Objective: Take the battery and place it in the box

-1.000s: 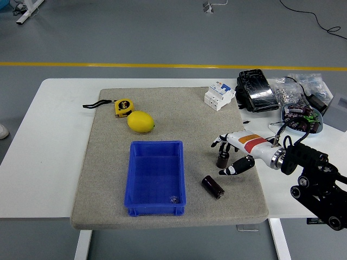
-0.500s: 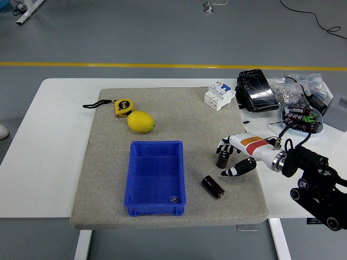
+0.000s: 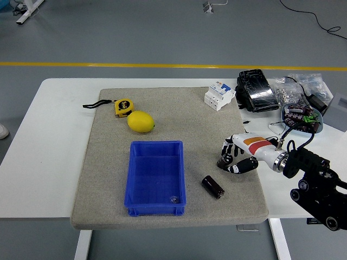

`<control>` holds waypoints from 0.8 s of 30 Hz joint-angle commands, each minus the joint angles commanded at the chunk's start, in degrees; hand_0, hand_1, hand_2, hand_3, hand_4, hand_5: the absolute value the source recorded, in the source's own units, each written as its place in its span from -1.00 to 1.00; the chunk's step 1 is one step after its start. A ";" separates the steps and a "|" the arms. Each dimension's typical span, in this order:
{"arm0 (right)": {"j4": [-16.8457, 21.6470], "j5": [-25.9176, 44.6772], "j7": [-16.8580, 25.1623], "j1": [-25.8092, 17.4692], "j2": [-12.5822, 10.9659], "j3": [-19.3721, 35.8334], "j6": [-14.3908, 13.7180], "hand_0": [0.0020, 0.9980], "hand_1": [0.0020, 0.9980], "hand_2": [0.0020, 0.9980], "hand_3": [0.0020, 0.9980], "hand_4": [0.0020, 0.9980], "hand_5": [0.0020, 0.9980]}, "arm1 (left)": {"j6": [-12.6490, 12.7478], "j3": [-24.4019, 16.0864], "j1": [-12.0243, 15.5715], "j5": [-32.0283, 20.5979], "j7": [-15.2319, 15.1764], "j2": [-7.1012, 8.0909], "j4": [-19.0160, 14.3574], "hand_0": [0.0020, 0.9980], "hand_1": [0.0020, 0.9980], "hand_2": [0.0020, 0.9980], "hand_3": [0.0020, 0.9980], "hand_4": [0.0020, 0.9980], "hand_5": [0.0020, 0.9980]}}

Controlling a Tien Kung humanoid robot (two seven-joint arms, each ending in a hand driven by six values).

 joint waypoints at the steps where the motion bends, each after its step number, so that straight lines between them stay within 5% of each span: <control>1: -0.05 0.08 0.02 -0.02 0.02 -0.03 -0.13 -0.29 -0.20 -0.09 -0.03 0.72 -0.54 | 0.00 -0.02 0.01 0.03 0.01 -0.01 0.00 0.16 0.11 0.19 0.14 0.26 0.15; 24: 0.03 0.78 0.05 -0.28 0.40 -0.46 -0.57 -0.38 -0.26 -0.12 -0.07 0.64 -0.53 | -0.18 -0.85 0.82 1.41 0.51 0.14 -0.06 0.16 0.11 0.19 0.15 0.27 0.15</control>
